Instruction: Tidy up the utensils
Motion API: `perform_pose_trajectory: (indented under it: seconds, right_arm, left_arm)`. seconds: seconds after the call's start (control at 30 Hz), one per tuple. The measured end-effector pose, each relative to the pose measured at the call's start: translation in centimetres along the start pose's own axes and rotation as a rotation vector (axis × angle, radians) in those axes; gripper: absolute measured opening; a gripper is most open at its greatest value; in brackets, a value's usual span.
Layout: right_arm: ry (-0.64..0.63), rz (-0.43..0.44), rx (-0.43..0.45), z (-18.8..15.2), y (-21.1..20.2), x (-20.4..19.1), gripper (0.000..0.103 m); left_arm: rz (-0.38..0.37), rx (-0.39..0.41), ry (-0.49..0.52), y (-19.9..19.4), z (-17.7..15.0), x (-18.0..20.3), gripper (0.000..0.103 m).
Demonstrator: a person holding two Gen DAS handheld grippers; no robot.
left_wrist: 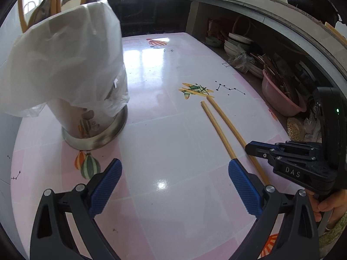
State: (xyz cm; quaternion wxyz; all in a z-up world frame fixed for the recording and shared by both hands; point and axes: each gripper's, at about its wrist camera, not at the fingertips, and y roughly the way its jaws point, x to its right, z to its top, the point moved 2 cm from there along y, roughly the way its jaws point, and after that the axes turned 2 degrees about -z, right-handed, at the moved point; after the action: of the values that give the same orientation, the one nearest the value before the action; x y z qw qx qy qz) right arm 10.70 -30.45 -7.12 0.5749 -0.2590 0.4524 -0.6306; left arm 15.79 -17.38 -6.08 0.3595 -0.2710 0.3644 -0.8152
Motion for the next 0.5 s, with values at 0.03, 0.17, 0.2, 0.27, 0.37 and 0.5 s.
perform_pose_trajectory:
  seconds: [0.03,0.17,0.2,0.27,0.37,0.5]
  right_arm:
    - [0.008,-0.001,0.000,-0.1,-0.1,0.3,0.004]
    - [0.042,0.012,0.001,-0.5,-0.3,1.2,0.004]
    - [0.048,0.017,0.001,-0.5,-0.3,1.3,0.004]
    - [0.060,0.027,0.002,-0.6,-0.4,1.6,0.004]
    - [0.071,0.043,0.002,-0.7,-0.4,1.9,0.005]
    - [0.067,0.052,0.002,-0.7,-0.4,2.0,0.005]
  left_arm:
    - [-0.016,-0.004,0.003,0.5,0.4,0.4,0.089]
    - [-0.077,-0.035,0.021,2.7,1.8,2.6,0.070]
    - [-0.090,-0.042,0.030,3.2,2.0,3.2,0.067]
    - [-0.100,-0.058,0.057,4.3,2.4,4.5,0.061]
    - [-0.066,-0.077,0.104,6.0,2.6,6.0,0.052]
    - [0.013,-0.089,0.120,7.7,2.6,6.6,0.034]
